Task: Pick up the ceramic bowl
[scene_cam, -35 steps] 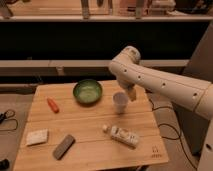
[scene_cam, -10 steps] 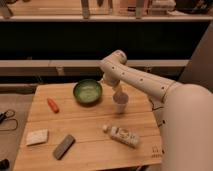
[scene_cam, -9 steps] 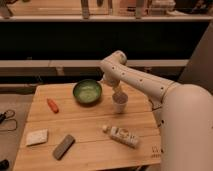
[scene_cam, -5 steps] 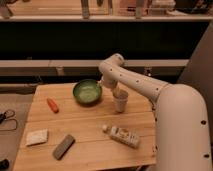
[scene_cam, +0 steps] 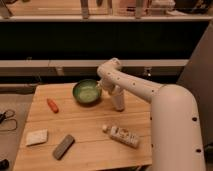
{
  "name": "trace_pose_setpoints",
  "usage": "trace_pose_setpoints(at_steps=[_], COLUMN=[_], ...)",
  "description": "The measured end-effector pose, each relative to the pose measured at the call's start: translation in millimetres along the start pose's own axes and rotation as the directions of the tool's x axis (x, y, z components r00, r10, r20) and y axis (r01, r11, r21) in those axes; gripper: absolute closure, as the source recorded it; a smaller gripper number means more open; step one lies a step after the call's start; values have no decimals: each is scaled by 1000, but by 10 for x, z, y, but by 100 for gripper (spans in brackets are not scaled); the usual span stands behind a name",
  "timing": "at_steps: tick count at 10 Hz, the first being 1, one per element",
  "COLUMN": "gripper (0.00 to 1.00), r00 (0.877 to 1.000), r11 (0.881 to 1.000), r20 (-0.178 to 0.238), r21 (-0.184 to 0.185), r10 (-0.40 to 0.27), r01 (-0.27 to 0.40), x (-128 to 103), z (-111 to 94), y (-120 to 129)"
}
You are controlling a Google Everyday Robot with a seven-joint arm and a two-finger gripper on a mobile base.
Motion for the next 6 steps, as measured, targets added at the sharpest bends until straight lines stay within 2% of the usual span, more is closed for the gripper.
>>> trace_pose_setpoints(at_steps=[2, 6], gripper=[20, 20], r00=[1000, 999], r11=[1000, 999], r20=[4, -2], r21=[-2, -8], r10=[-13, -35], r01=[13, 35], x=[-47, -61], z=[70, 5], y=[-31, -93])
